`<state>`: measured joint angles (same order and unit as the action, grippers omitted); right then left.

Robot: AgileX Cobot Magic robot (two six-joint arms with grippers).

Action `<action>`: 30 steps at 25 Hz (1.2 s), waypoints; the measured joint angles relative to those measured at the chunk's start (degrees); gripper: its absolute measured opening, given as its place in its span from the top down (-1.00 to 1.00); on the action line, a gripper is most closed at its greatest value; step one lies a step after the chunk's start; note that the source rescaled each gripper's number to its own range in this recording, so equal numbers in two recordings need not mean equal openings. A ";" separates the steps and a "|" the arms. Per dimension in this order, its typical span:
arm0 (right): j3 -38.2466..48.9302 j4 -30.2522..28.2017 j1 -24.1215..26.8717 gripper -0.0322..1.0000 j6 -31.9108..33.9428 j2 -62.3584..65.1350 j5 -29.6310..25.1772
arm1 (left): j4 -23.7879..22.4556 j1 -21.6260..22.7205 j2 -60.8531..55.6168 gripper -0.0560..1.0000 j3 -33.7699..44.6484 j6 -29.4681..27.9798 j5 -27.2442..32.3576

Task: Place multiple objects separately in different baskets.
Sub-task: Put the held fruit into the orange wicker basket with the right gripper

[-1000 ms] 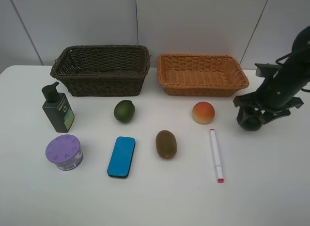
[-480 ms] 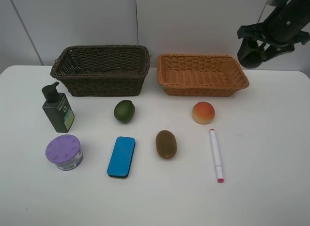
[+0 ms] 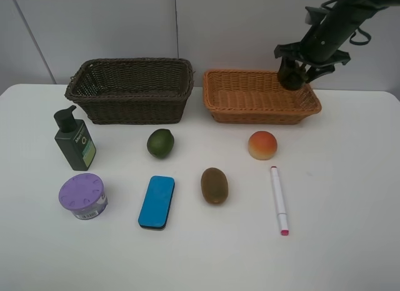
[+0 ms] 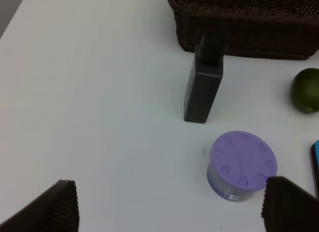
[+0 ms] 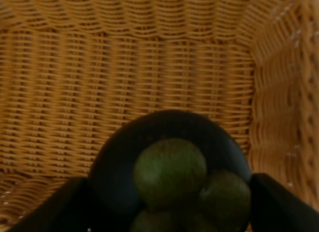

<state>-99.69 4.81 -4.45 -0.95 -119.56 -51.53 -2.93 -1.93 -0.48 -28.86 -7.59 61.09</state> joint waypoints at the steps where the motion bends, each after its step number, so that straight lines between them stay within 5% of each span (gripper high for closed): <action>1: -0.07 0.14 -0.01 -0.48 0.43 -1.09 -0.22 | 0.00 0.00 0.00 -0.95 0.00 0.00 0.00; 7: -0.07 -0.92 -0.02 -0.48 5.02 -5.18 -2.26 | 0.00 0.00 0.00 -0.95 0.00 0.00 0.00; 20: -0.07 -4.81 -0.02 -0.48 4.12 -5.18 -2.30 | 0.00 0.00 0.00 -0.95 0.00 0.00 0.00; 24: -0.07 -4.81 -0.02 -0.87 1.84 -5.18 -2.18 | 0.00 0.00 0.00 -0.95 0.00 0.00 0.00; 30: -0.07 -5.18 -0.02 -0.98 1.43 -5.18 -2.00 | 0.00 0.00 0.00 -0.95 0.00 0.00 0.00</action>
<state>-99.76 -0.37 -4.46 0.47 -124.74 -53.54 -2.93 -1.93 -0.48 -28.86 -7.59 61.09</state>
